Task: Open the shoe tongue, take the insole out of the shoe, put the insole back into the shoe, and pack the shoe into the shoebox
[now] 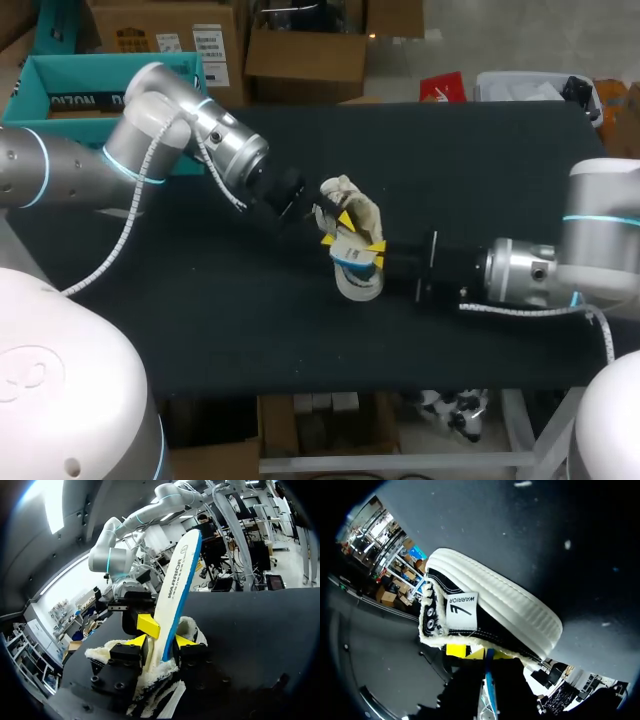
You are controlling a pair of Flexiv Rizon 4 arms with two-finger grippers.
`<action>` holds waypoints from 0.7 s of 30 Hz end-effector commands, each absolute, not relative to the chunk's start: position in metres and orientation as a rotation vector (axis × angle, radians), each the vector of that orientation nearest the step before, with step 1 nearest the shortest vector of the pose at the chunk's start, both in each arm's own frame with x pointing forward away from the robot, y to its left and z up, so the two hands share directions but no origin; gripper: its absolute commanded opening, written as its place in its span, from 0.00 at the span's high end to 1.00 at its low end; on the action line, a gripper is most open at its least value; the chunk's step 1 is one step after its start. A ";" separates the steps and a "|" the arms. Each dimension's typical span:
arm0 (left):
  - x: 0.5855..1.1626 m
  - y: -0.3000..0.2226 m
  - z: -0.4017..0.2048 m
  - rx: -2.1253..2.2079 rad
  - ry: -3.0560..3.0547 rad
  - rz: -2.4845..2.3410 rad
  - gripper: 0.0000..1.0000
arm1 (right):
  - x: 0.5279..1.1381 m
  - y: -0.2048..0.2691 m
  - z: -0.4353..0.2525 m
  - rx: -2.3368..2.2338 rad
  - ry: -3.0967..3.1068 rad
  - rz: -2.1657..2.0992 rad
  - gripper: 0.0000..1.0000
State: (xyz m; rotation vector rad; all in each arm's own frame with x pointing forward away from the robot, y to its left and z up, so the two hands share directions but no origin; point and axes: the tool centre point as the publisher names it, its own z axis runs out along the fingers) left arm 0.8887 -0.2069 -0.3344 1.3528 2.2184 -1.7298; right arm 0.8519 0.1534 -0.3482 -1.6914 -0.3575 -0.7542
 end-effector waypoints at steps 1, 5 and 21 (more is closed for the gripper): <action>0.878 -0.205 -0.325 1.354 2.205 -1.705 0.62 | 0.850 0.148 -0.347 -1.695 -0.353 -0.760 1.00; 0.870 -0.207 -0.319 1.377 2.181 -1.699 0.69 | 0.850 0.146 -0.347 -1.697 -0.353 -0.764 1.00; 0.854 -0.211 -0.324 1.393 2.194 -1.617 1.00 | 0.852 0.143 -0.347 -1.682 -0.356 -0.766 1.00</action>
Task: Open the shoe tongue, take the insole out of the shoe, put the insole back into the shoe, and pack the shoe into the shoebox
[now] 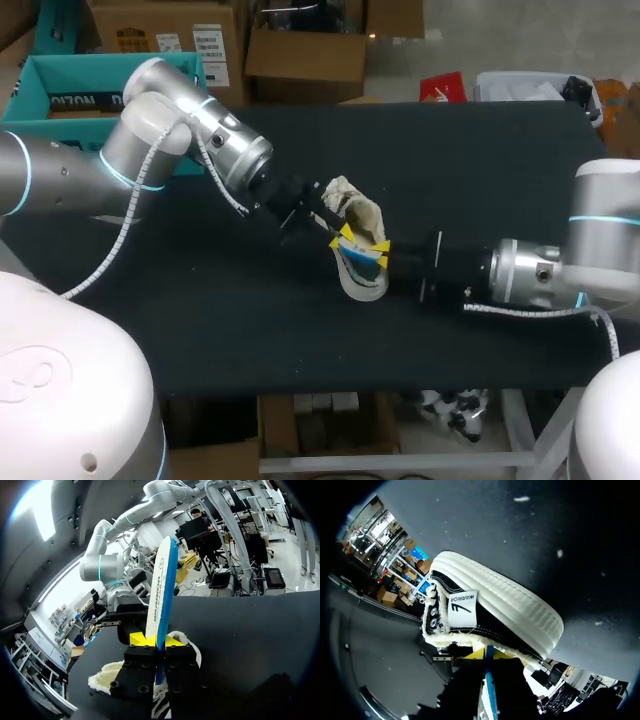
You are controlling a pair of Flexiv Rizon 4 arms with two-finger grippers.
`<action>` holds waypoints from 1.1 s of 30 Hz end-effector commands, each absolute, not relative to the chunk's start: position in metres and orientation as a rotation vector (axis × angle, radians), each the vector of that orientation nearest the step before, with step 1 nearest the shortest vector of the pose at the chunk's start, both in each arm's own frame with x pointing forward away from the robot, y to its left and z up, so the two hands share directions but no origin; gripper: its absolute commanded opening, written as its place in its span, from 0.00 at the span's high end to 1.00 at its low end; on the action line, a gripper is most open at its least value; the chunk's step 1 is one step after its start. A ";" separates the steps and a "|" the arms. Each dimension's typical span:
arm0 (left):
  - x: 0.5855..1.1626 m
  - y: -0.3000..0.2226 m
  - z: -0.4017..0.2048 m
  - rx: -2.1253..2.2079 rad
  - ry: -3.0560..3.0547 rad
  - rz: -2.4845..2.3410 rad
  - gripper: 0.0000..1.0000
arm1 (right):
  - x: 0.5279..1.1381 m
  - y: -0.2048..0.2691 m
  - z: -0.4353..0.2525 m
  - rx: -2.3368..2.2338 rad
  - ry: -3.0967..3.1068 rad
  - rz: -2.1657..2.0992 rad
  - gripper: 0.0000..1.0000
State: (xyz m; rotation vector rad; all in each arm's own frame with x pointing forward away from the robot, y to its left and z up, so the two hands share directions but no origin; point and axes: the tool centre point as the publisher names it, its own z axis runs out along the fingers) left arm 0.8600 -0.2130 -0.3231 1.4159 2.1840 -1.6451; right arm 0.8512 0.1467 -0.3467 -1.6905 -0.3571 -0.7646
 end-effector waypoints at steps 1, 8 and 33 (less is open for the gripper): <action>0.854 -0.211 -0.324 1.385 2.199 -1.603 1.00 | 0.853 0.142 -0.348 -1.682 -0.355 -0.765 1.00; 0.857 -0.212 -0.329 1.360 2.201 -1.595 1.00 | 0.853 0.143 -0.346 -1.679 -0.358 -0.765 0.04; 0.861 -0.219 -0.330 1.268 2.161 -1.495 1.00 | 0.852 0.156 -0.340 -1.760 -0.458 -0.793 1.00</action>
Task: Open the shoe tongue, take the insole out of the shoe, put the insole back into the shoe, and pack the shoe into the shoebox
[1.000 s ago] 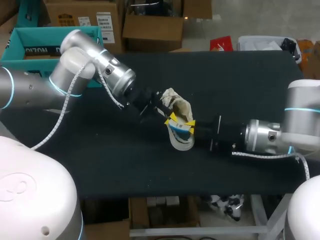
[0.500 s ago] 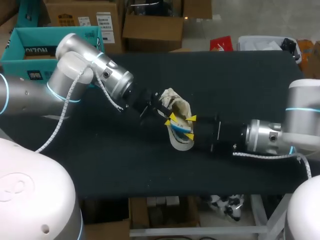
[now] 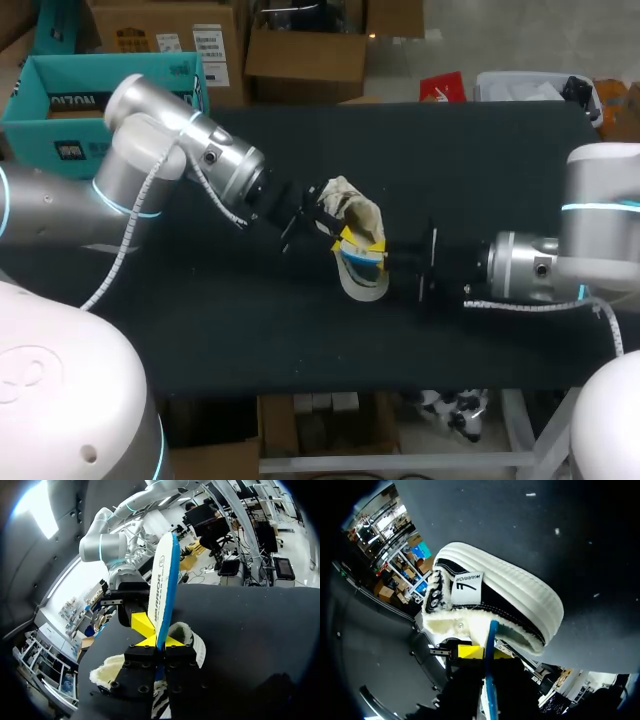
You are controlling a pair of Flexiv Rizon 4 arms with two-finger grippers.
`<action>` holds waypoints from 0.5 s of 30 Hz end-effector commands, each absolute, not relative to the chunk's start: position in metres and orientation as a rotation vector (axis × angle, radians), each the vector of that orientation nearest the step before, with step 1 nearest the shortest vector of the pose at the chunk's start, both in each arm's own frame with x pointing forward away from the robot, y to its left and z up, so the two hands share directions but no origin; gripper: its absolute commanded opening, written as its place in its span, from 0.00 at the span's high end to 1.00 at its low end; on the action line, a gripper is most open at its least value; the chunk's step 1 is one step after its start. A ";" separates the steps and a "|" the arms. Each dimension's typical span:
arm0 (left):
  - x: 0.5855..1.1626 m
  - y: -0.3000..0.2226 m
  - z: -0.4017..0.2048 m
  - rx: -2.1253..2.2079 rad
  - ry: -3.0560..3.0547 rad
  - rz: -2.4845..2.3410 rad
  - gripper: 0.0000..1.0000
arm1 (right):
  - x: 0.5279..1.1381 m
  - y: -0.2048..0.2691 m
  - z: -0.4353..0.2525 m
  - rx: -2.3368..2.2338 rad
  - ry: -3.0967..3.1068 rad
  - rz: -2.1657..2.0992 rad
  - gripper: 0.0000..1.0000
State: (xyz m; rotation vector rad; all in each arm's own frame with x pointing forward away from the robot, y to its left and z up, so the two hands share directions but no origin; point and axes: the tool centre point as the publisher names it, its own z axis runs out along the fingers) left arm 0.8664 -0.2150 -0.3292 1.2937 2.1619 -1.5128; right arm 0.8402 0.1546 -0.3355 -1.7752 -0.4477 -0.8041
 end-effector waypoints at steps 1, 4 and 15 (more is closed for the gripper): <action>0.862 -0.219 -0.330 1.265 2.161 -1.492 1.00 | 0.856 0.155 -0.342 -1.758 -0.459 -0.792 1.00; 0.865 -0.220 -0.332 1.259 2.168 -1.477 1.00 | 0.863 0.153 -0.346 -1.754 -0.467 -0.786 1.00; 0.886 -0.219 -0.344 1.175 2.216 -1.458 1.00 | 0.876 0.147 -0.357 -1.769 -0.462 -0.761 1.00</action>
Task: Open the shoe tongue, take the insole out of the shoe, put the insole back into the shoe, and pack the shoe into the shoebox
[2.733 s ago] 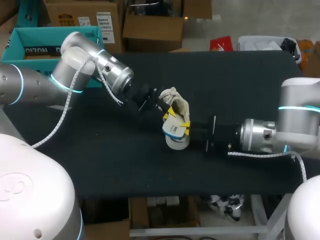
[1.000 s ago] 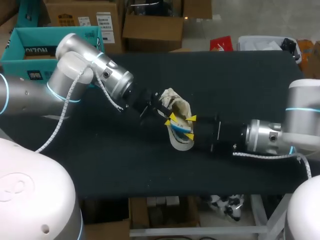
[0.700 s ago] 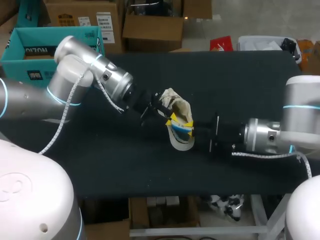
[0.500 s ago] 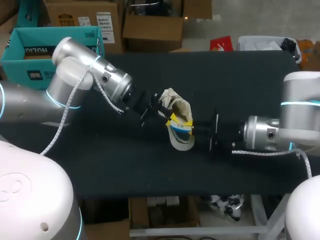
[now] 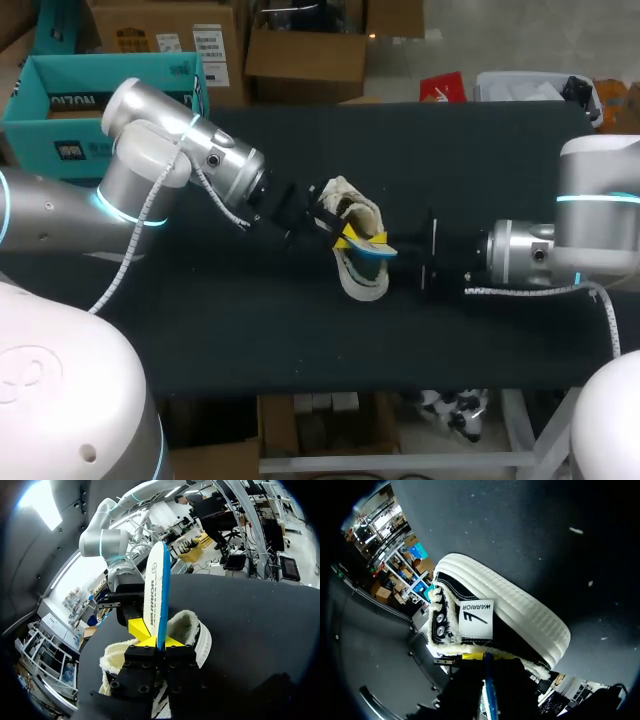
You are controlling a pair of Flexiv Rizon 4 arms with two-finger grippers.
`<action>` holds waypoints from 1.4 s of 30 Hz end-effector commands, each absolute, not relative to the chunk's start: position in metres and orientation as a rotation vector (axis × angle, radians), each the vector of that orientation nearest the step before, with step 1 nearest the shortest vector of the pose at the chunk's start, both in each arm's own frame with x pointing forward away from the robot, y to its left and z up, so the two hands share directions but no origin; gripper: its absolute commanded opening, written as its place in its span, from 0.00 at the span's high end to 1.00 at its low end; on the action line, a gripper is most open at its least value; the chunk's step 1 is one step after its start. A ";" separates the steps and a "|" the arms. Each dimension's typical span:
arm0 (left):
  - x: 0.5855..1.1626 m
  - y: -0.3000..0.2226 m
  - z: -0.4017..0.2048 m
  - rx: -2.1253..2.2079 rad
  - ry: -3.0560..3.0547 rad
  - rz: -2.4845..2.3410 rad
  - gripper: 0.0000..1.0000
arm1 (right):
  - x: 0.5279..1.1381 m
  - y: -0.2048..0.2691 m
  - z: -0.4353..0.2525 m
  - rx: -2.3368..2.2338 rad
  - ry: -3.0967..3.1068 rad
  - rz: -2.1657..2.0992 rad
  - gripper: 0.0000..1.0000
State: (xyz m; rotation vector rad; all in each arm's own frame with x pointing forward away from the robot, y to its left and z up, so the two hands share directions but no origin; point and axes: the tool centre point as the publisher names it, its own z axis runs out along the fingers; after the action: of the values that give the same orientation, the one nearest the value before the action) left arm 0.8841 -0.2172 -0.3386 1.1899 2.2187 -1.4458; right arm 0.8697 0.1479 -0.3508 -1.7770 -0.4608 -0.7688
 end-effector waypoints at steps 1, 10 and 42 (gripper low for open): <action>0.887 -0.219 -0.345 1.169 2.219 -1.461 1.00 | 0.876 0.147 -0.357 -1.771 -0.460 -0.761 1.00; 0.883 -0.218 -0.345 1.154 2.223 -1.464 0.52 | 0.874 0.143 -0.359 -1.801 -0.450 -0.764 1.00; 0.862 -0.210 -0.334 1.173 2.149 -1.464 1.00 | 0.832 0.153 -0.331 -1.893 -0.461 -0.822 0.81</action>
State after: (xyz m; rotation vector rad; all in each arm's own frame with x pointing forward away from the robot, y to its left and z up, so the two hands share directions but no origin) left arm 0.8635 -0.2109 -0.3314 1.1816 2.1566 -1.4602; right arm 0.8393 0.1529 -0.3387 -1.8555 -0.4725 -0.8067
